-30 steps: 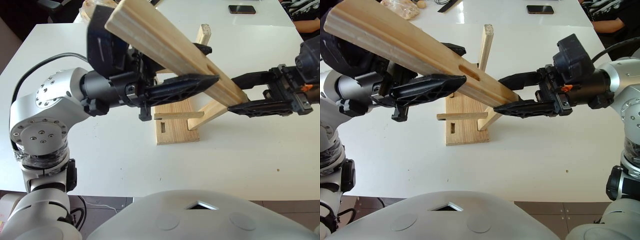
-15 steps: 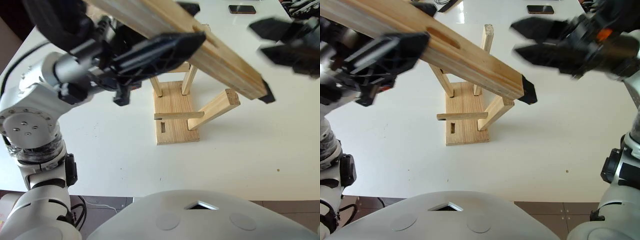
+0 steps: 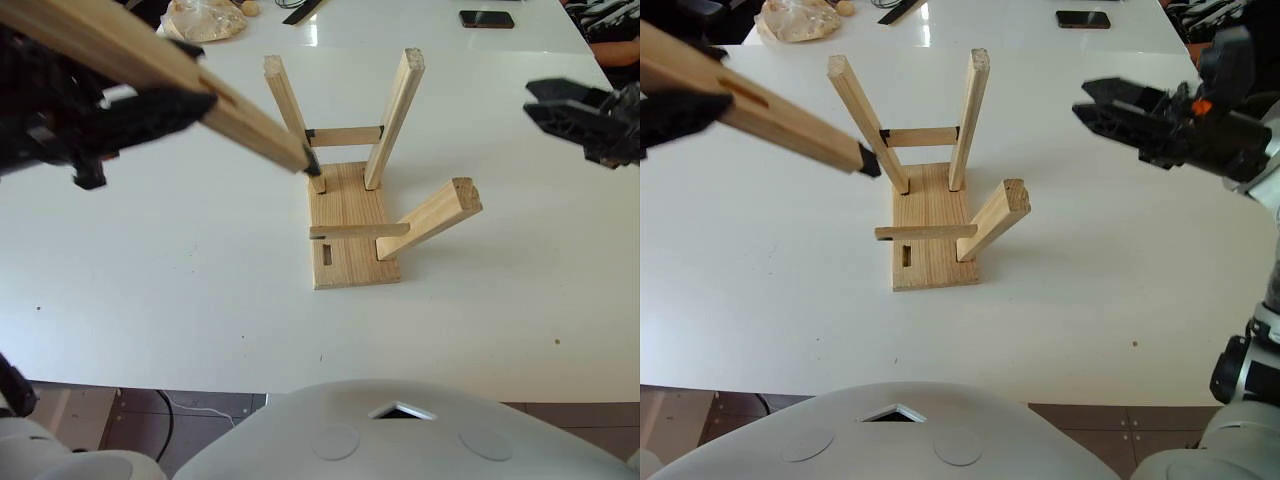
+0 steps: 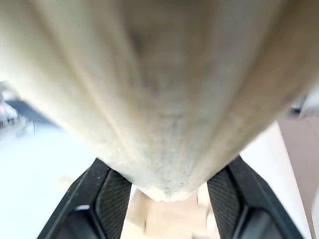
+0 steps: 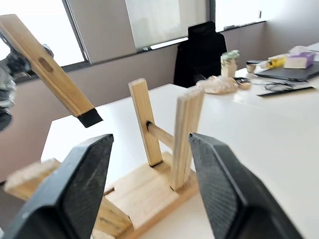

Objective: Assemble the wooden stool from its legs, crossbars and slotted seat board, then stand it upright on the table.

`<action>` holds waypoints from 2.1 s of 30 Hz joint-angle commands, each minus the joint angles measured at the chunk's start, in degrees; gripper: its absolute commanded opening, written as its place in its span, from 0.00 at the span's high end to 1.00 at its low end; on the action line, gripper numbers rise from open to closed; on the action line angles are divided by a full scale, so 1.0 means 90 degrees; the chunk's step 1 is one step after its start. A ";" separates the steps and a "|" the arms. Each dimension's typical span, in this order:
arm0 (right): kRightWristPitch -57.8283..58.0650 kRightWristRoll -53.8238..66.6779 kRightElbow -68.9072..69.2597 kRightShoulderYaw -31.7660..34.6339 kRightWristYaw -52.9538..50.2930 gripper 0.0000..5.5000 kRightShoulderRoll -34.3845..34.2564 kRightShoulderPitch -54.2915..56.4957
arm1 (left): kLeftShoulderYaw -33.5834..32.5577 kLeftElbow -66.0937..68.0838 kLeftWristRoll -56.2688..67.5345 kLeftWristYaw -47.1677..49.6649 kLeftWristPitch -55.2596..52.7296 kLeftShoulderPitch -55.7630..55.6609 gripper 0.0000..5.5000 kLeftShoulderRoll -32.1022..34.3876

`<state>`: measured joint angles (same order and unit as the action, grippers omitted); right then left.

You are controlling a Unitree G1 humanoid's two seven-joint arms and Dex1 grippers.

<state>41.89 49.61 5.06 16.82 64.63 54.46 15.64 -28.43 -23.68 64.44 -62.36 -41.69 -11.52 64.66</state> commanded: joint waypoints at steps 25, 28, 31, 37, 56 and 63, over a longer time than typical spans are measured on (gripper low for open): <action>0.0119 -0.0271 0.0471 -0.0675 0.0071 0.49 -0.0401 0.0250 | 0.2521 -0.0083 -0.3585 -0.0663 0.2903 0.1706 0.63 -0.1870; 0.0101 -0.0325 0.0518 -0.0661 0.0081 0.49 -0.0424 0.0179 | 0.2591 0.0160 -0.3773 -0.0744 0.3181 0.1635 0.63 -0.1779; 0.0055 -0.0394 0.0563 -0.0658 0.0089 0.49 -0.0431 0.0091 | 0.2553 0.0253 -0.3665 -0.0778 0.3182 0.1480 0.63 -0.1694; -0.0025 -0.0495 0.0682 -0.0663 0.0076 0.49 -0.0464 -0.0054 | 0.2541 0.0279 -0.3392 -0.1025 0.2895 0.1391 0.63 -0.1427; -0.0369 -0.0788 0.0963 -0.0791 0.0083 0.49 -0.0575 -0.0456 | 0.3363 0.1441 -0.3811 -0.1966 0.3213 0.0465 0.63 -0.0971; -0.0598 -0.0914 0.1096 -0.0889 0.0094 0.49 -0.0607 -0.0583 | 0.3708 0.1413 -0.3863 -0.1769 0.3023 0.0537 0.63 -0.1218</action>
<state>37.53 42.24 13.71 9.19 65.26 49.25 10.52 1.61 -12.07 34.06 -79.29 -11.38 -8.27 53.83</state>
